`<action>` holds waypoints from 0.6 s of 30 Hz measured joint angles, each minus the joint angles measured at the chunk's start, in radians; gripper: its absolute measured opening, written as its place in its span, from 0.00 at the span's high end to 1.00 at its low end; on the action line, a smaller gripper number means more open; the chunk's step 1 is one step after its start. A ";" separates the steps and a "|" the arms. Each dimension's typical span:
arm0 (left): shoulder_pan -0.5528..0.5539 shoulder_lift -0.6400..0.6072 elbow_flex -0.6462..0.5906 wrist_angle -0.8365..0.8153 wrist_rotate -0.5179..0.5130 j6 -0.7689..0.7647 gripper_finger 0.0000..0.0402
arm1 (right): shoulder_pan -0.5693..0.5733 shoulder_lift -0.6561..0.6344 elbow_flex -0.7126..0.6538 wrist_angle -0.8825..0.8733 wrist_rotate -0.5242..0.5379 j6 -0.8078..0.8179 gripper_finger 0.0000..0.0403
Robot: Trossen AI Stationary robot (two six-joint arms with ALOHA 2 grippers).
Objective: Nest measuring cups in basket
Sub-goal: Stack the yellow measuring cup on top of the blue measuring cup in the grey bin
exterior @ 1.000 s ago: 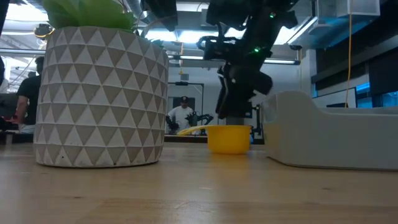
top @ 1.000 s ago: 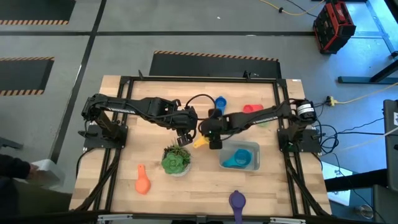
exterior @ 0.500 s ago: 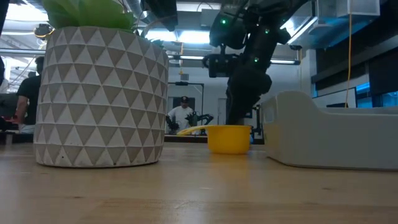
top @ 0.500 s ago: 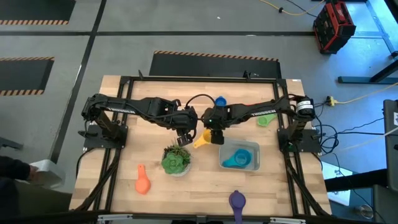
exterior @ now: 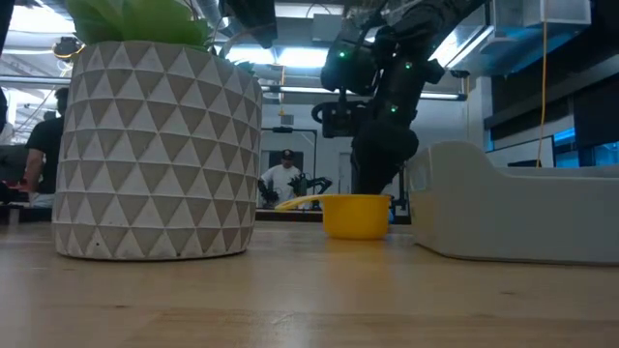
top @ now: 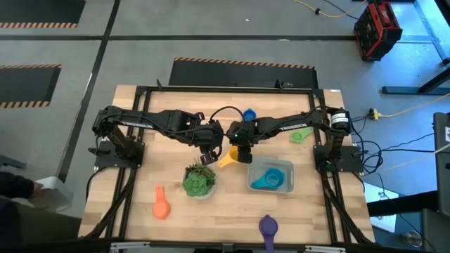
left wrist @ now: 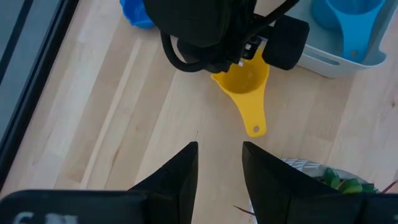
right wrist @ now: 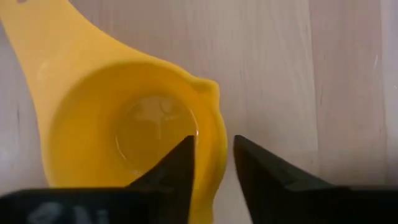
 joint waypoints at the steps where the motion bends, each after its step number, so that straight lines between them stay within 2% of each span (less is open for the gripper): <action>1: 0.000 0.000 0.000 0.000 0.000 0.000 0.71 | 0.000 0.000 0.000 0.003 0.000 0.000 0.76; 6: 0.000 0.000 0.000 0.000 -0.002 0.000 0.71 | 0.000 -0.001 0.000 0.008 -0.008 -0.002 0.95; 12: 0.000 -0.001 0.000 -0.001 -0.001 0.029 0.71 | 0.000 -0.004 0.012 -0.008 -0.009 -0.003 0.97; 18: -0.008 -0.089 0.000 -0.019 0.030 0.091 0.71 | 0.000 -0.028 0.118 -0.160 0.003 -0.015 0.97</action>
